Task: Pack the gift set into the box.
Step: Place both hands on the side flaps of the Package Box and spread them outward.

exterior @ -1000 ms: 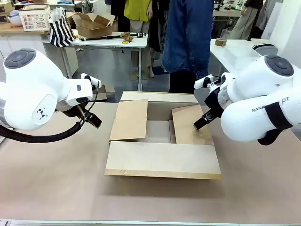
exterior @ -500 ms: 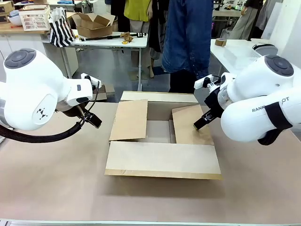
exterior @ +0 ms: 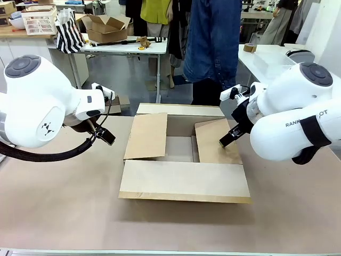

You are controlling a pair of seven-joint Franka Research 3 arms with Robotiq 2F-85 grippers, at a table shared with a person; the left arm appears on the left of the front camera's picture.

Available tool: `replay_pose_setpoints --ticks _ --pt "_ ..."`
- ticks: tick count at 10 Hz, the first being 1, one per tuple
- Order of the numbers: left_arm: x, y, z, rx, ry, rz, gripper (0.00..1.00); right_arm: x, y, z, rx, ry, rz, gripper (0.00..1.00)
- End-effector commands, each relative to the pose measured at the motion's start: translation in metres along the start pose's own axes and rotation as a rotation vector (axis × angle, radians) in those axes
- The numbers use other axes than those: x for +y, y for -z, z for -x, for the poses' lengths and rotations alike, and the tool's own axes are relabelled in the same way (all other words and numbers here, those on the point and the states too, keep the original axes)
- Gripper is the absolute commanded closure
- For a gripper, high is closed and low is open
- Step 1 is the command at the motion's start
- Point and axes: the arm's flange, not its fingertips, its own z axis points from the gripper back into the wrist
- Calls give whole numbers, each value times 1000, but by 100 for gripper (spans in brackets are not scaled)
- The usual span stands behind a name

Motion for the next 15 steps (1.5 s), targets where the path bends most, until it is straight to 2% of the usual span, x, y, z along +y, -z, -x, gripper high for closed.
replay_pose_setpoints --ticks 1,4,5,6,8,9,10,11,12,13,14,15 --pt "0 0 0 0 0 0 0 0 0 0 0 1 0 0" --pt "0 0 0 0 0 0 0 0 0 0 0 1 0 0" --pt "-3 -29 -23 -18 86 22 0 0 0 0 0 0 0 0" --pt "-3 -63 -43 26 90 -12 0 0 -32 -26 -1 137 -21 0" --pt "-16 -137 -63 -34 90 39 0 18 -107 -56 -2 202 34 0" --pt "-22 -160 -53 -52 169 71 0 36 -139 -54 -11 166 113 0" --pt "-30 -181 -36 -86 234 123 0 66 -165 -39 37 79 248 0" --pt "-36 -192 -20 -178 209 114 0 91 -180 -18 93 16 468 0" --pt "-35 -174 -61 -67 165 54 0 34 -143 -51 -14 132 117 0" --pt "-35 -174 -61 -67 165 54 0 34 -143 -51 -14 132 117 0" --pt "-35 -174 -61 -67 165 54 0 68 -177 -34 12 66 294 0" --pt "-41 -193 -47 -103 190 70 0 48 -178 -25 -80 218 99 0"
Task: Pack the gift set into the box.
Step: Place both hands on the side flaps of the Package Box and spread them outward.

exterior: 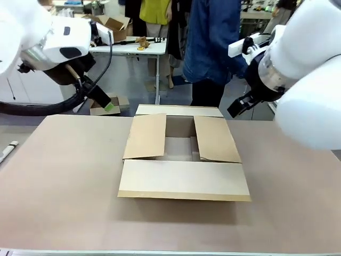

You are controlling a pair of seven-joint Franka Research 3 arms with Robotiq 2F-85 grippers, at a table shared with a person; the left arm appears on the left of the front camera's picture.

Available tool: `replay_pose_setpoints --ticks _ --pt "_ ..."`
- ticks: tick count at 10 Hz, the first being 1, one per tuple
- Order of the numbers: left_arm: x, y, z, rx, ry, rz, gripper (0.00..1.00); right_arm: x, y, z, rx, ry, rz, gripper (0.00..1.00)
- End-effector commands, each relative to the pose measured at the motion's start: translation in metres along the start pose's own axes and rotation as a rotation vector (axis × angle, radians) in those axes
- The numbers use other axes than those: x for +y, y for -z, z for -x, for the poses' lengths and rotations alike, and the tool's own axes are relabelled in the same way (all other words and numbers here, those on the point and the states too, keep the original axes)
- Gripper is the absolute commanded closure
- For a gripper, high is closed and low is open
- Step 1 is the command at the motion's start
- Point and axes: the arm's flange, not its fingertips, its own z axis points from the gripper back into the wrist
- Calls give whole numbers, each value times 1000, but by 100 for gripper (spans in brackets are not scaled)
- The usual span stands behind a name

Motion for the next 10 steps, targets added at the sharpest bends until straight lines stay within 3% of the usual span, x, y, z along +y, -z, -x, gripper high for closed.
replay_pose_setpoints --ticks 1,2,3,4,5,6,7,8,9,10 --pt "-7 -28 5 -26 30 229 0 -29 -19 21 -79 328 -274 0" --pt "-1 -39 11 -13 29 419 0 -48 -29 28 -86 610 -461 0" --pt "6 -45 19 -34 37 520 0 -62 -39 38 -139 815 -680 0" --pt "11 -51 27 -70 49 687 0 -80 -46 60 -209 943 -775 0" --pt "22 -56 35 -150 25 856 0 -103 -54 84 -311 986 -938 0" --pt "39 -55 44 -265 -168 876 0 -126 -50 107 -343 1046 -1000 0" --pt "56 -56 57 -443 -393 890 0 -142 -34 124 -344 1077 -1058 0" --pt "70 -54 75 -568 -632 850 0 -148 -7 135 -342 987 -1160 0" --pt "76 -50 89 -601 -807 821 0 -148 18 141 -351 854 -1294 0" --pt "79 -45 97 -494 -938 794 0 -148 52 142 -253 847 -1401 0"
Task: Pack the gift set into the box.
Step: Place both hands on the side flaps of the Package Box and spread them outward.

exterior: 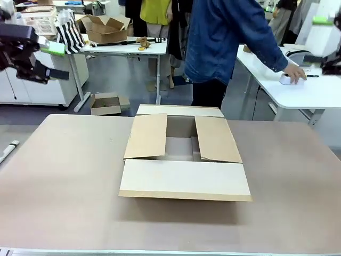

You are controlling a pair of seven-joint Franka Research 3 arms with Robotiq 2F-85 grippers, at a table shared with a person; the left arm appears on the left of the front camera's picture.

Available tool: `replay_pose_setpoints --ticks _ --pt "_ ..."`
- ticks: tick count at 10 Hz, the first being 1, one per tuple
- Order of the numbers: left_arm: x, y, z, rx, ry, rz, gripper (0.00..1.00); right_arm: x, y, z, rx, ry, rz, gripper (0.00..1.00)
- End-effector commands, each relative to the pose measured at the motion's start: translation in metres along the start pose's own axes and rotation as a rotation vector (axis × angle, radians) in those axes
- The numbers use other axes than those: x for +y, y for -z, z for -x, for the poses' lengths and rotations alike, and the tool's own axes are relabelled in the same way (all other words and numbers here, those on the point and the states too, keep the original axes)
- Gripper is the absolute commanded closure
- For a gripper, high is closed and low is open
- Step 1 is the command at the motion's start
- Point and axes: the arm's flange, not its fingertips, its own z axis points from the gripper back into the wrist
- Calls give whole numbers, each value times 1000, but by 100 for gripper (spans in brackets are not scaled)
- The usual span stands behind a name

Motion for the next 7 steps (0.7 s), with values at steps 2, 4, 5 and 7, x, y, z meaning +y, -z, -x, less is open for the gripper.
replay_pose_setpoints --ticks 2,4,5,7 --pt "0 0 0 0 0 0 0 -148 60 81 339 90 -202 0" --pt "0 0 0 0 0 0 0 -159 105 87 463 99 -123 0" --pt "0 0 0 0 0 0 0 -121 57 23 264 102 -251 0" --pt "0 0 0 0 0 0 0 -121 57 23 264 102 -251 0"
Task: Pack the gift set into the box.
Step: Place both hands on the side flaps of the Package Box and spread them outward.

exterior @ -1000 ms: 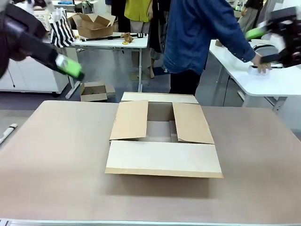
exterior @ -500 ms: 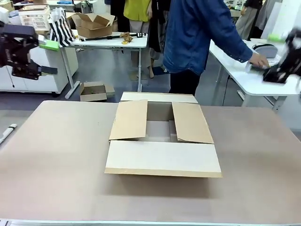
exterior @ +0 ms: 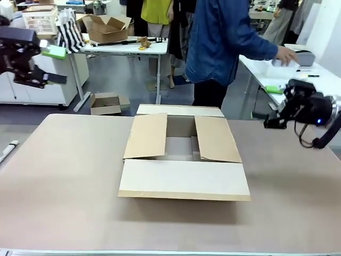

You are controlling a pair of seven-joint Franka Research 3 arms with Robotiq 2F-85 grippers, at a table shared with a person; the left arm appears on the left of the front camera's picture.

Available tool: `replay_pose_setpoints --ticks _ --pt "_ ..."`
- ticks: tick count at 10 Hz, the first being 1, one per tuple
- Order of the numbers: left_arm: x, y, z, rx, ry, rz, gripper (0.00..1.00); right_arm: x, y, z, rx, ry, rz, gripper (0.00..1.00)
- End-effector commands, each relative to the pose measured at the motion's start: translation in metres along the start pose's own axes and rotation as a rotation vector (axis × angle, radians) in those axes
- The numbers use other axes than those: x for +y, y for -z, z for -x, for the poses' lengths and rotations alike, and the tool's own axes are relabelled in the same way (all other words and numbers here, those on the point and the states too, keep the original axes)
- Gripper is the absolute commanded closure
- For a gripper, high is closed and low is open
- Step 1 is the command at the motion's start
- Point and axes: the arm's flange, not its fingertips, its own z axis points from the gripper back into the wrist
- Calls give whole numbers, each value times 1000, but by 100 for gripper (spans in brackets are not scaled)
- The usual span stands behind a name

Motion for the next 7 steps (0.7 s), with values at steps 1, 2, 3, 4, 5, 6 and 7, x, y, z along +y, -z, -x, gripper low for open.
replay_pose_setpoints --ticks 1,2,3,4,5,6,7 --pt "3 1 -3 -20 12 18 0 27 -5 0 -46 -25 -14 0" --pt "3 1 -3 -20 12 18 0 27 -5 0 -46 -25 -14 0" --pt "2 -2 0 -2 -3 -3 0 27 -5 0 -46 -25 -14 0" --pt "-35 26 -30 124 21 -167 0 27 -5 0 -46 -25 -14 0" --pt "-60 67 -55 249 54 -371 0 27 -5 0 -46 -25 -14 0" --pt "-73 116 -71 429 85 -529 0 27 -5 0 -46 -25 -14 0" --pt "-75 162 -80 561 126 -632 0 27 -5 0 -46 -25 -14 0"
